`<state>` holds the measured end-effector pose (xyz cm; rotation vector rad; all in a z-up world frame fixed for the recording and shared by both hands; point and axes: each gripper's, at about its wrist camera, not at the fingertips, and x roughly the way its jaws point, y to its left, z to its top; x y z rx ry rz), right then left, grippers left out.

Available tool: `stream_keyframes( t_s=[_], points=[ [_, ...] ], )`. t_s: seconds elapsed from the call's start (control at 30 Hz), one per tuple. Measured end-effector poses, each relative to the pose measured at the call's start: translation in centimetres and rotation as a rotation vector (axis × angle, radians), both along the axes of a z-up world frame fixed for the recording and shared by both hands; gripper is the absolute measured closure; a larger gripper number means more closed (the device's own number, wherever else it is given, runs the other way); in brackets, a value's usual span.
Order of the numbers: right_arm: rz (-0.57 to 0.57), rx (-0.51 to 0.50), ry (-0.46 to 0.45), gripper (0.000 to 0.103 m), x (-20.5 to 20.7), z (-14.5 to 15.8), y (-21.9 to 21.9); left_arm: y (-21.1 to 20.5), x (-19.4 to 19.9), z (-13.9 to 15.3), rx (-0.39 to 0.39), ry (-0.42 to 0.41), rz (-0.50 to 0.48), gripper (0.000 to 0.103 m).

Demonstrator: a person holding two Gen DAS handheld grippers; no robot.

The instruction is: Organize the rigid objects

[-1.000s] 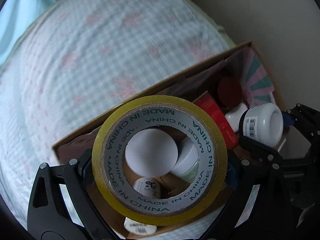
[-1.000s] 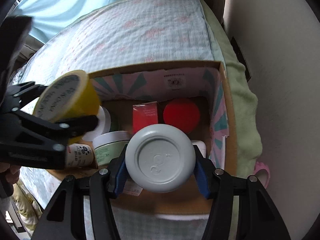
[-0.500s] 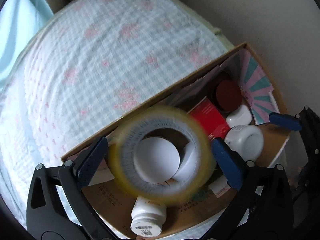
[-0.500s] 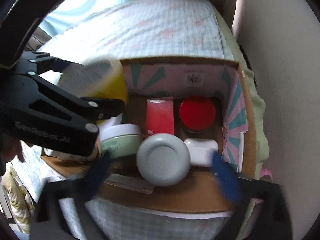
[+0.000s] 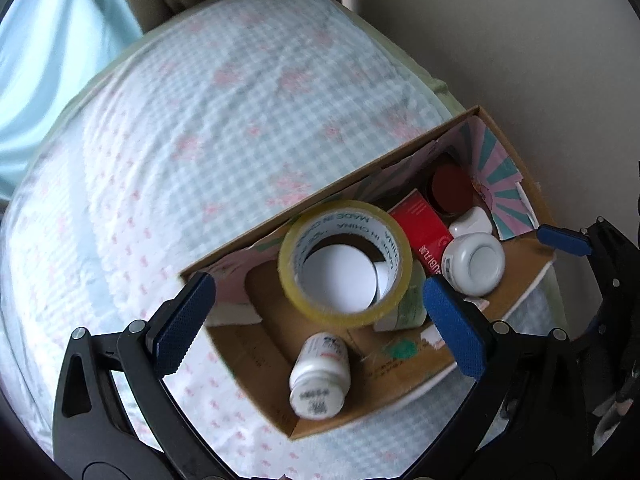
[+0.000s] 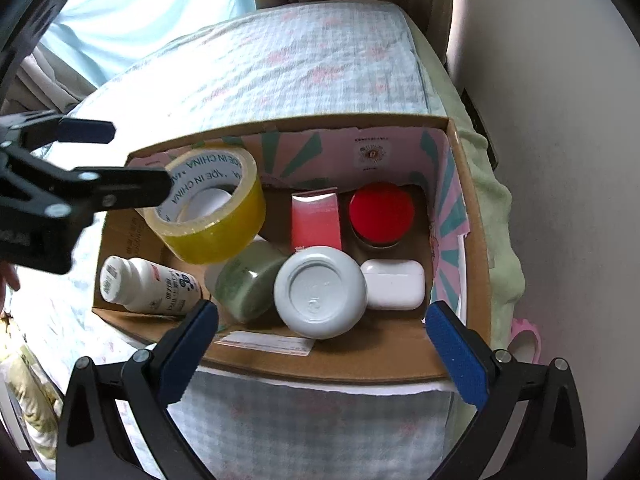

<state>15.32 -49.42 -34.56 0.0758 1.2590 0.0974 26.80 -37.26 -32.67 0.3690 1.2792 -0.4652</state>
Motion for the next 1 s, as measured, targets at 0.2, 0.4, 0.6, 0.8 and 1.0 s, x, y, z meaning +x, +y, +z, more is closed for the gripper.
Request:
stream_keyframes(
  t_s=[0.2, 0.4, 0.6, 0.8, 1.0],
  points=[
    [0.0, 0.009, -0.046, 0.0, -0.4, 2.9, 1.4, 3.5, -1.8, 3.5, -0.026, -0.051, 0.052, 0.0],
    [0.011, -0.004, -0.105, 0.0, -1.3, 7.3, 4.3, 9.0, -4.6, 8.2, -0.063, -0.121, 0.119, 0.0],
    [-0.015, 0.039, -0.144, 0.0, -2.2, 12.5, 8.0, 16.0, -8.5, 13.7, -0.099, -0.208, 0.191, 0.0],
    [0.009, -0.002, -0.247, 0.0, -3.8, 20.5, 13.7, 23.2, -12.4, 20.0, -0.142, -0.341, 0.303, 0.0],
    [0.028, -0.035, -0.452, 0.0, -6.8, 30.8, 18.7, 29.2, -16.3, 27.8, -0.225, -0.519, 0.4, 0.0]
  ],
)
